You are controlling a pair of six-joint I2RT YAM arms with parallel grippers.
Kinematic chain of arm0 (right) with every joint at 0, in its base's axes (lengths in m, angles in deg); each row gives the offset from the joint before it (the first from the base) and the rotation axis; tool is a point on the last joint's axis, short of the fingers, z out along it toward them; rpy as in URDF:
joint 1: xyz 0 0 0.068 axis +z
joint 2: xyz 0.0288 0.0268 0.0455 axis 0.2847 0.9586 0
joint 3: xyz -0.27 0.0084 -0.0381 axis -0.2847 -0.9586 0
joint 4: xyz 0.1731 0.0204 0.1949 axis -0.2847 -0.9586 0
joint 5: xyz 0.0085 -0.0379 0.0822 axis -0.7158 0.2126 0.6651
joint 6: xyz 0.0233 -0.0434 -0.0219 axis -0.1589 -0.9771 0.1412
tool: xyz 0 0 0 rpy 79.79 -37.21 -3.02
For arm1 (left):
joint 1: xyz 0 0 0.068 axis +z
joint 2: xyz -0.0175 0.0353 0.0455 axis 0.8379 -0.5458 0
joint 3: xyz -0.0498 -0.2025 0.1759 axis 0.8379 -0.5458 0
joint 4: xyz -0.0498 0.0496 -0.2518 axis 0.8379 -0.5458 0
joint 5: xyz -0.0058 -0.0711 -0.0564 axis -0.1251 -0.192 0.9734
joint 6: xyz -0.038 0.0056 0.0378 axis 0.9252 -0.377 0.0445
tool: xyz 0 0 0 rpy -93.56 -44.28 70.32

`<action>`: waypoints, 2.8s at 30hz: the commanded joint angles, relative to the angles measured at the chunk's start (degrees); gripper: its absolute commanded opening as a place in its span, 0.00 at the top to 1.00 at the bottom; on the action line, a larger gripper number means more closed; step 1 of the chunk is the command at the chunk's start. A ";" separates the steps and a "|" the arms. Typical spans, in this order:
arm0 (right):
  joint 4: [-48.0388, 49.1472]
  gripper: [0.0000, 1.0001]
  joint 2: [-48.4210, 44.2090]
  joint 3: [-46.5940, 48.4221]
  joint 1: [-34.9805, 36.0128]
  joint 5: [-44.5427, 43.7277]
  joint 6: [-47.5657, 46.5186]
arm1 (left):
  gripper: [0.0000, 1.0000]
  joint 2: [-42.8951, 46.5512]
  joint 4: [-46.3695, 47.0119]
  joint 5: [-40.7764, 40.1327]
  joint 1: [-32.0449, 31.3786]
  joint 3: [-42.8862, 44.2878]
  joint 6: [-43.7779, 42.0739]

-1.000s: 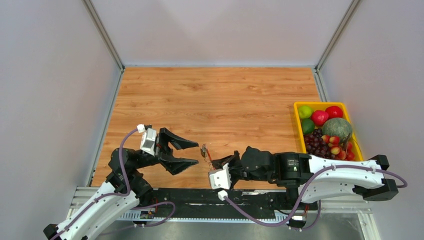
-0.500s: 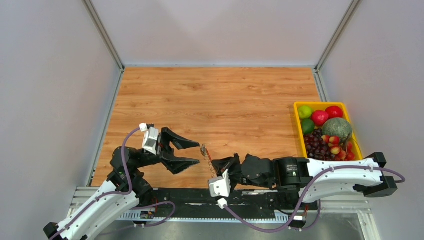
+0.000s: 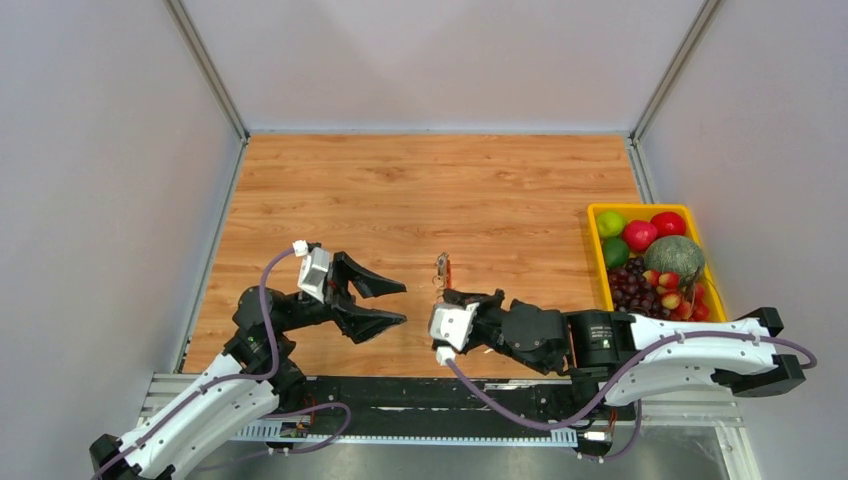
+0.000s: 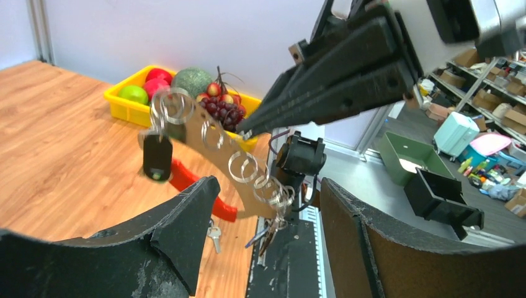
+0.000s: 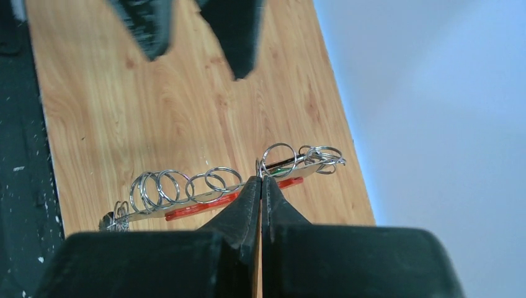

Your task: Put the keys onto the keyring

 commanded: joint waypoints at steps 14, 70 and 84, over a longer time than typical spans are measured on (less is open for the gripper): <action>-11.92 1.00 -1.88 9.31 -28.73 -1.86 42.60 | 0.28 -20.16 -0.40 -8.94 -10.34 -0.04 -6.60; -6.83 1.00 -5.55 0.20 -47.10 15.51 44.27 | 0.42 -79.54 15.37 -29.39 -30.72 23.95 -22.93; -6.59 1.00 -5.88 -0.09 -47.15 16.06 43.94 | 0.50 -82.91 15.56 -29.53 -31.28 25.34 -22.50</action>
